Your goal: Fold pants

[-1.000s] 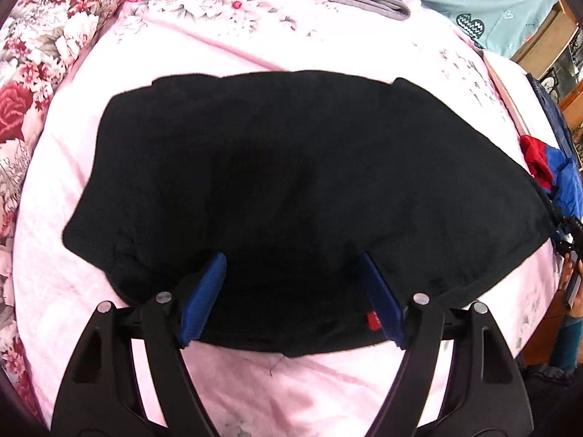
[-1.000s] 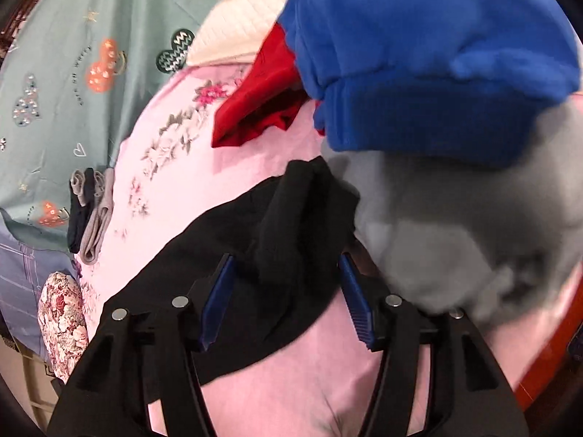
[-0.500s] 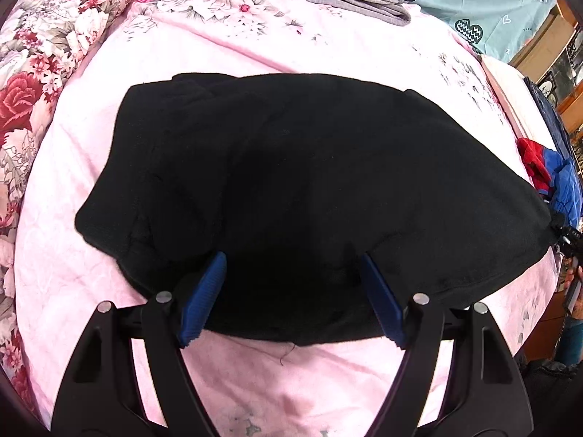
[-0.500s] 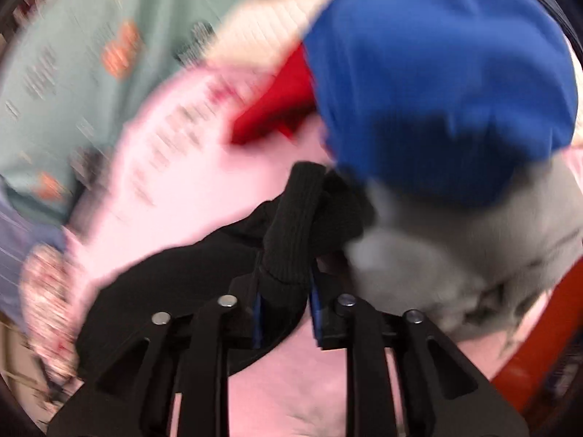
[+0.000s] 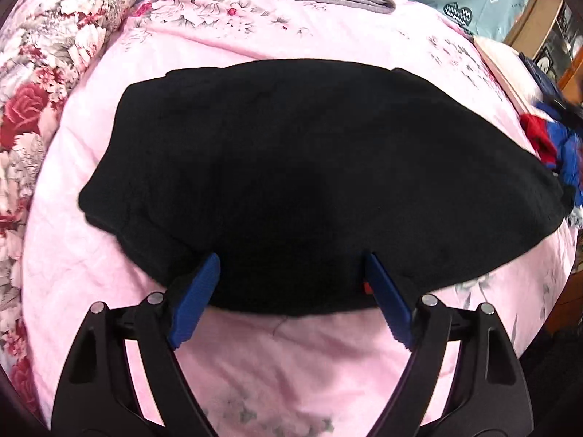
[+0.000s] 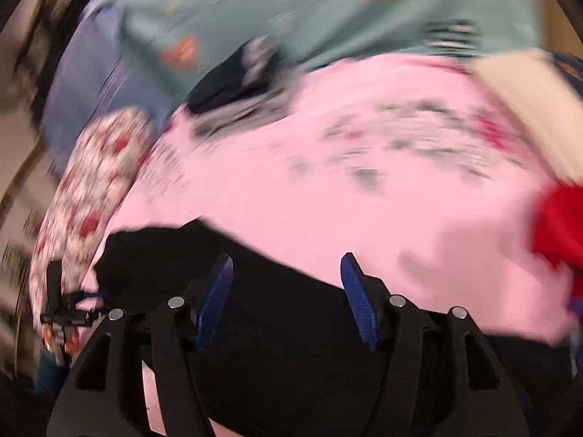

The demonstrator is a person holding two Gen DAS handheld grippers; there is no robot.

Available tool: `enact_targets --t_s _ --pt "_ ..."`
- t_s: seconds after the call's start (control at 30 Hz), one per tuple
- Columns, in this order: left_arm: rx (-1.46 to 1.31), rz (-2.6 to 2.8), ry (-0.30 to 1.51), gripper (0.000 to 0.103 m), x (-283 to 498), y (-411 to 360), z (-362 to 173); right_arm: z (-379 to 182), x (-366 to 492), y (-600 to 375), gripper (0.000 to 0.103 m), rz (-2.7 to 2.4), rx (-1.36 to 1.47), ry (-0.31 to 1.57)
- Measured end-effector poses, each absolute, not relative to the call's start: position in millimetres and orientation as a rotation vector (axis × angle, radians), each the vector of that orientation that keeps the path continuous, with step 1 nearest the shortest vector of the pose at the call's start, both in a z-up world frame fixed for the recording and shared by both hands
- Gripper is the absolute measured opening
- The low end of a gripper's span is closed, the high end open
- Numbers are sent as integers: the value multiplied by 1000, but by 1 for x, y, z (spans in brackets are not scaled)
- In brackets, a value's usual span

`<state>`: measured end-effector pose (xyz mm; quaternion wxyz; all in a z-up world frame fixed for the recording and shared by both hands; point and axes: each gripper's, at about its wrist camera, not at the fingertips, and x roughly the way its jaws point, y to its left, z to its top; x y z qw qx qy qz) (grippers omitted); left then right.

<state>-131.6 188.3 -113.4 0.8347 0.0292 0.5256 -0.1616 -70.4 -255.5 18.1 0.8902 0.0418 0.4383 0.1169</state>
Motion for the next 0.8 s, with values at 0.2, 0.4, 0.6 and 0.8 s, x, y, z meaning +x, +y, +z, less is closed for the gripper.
enact_targets --t_s 0.2,0.4,0.6,0.8 --pt "40 -302 1047 84 -129 202 -89 -51 23 -146 61 456 -114 1066" --pt "10 -236 1075 84 -96 208 -103 -78 66 -108 44 578 -192 1132" --pt "-17 -237 1083 84 -87 215 -109 -80 68 -100 4 638 -234 1153" --pt "42 -210 1094 84 -92 207 -113 -73 79 -97 1 563 -298 1110"
